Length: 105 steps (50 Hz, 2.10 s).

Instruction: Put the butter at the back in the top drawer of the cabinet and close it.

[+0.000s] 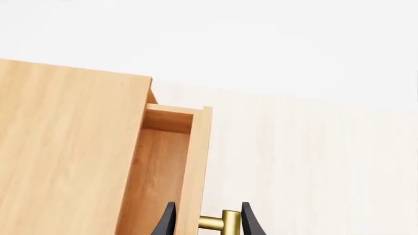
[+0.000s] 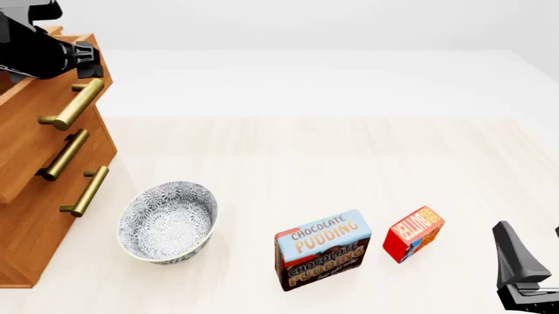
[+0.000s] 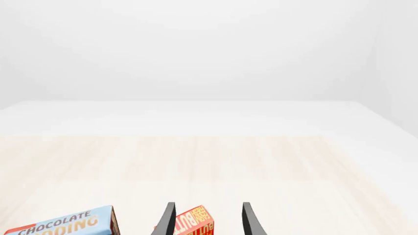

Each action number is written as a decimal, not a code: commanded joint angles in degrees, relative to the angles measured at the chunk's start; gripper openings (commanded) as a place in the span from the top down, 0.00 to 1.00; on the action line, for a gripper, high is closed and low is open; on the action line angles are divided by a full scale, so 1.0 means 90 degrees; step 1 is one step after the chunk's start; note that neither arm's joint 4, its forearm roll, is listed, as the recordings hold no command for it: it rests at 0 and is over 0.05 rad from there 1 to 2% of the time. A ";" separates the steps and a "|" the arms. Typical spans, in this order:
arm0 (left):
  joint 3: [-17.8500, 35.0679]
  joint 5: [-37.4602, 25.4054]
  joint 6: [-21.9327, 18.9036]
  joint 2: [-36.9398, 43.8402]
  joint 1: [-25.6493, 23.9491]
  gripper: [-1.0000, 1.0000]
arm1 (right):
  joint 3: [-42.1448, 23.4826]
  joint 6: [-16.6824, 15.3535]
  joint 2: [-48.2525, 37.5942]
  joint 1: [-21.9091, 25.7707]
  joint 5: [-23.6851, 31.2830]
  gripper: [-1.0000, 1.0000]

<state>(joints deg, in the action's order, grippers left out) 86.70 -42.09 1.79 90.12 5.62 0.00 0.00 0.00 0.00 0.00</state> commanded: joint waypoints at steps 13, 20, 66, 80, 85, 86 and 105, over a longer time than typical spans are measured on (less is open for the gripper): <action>-0.0278 0.0151 -0.0082 0.0201 -0.0215 0.00 | 0.0000 0.0000 0.0000 0.0000 0.0000 0.00; -0.0316 0.0161 -0.0076 0.0212 -0.0351 0.00 | 0.0000 0.0000 0.0000 0.0000 0.0000 0.00; -0.0587 0.0534 0.0678 0.0429 -0.1466 0.00 | 0.0000 0.0000 0.0000 0.0000 0.0000 0.00; -0.0638 0.0669 0.0862 0.0562 -0.1722 0.00 | 0.0000 0.0000 0.0000 0.0000 0.0000 0.00; -0.0628 0.0686 0.0903 0.0590 -0.1795 0.00 | 0.0000 0.0000 0.0000 0.0000 0.0000 0.00; -0.0634 0.0695 0.0918 0.0590 -0.1819 0.00 | 0.0000 0.0000 0.0000 0.0000 0.0000 0.00; -0.0695 0.0794 0.1085 0.0602 -0.2048 0.00 | 0.0000 0.0000 0.0000 0.0000 0.0000 0.00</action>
<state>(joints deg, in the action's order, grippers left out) 84.06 -35.88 14.18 89.75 -10.81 0.00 0.00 0.00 0.00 0.00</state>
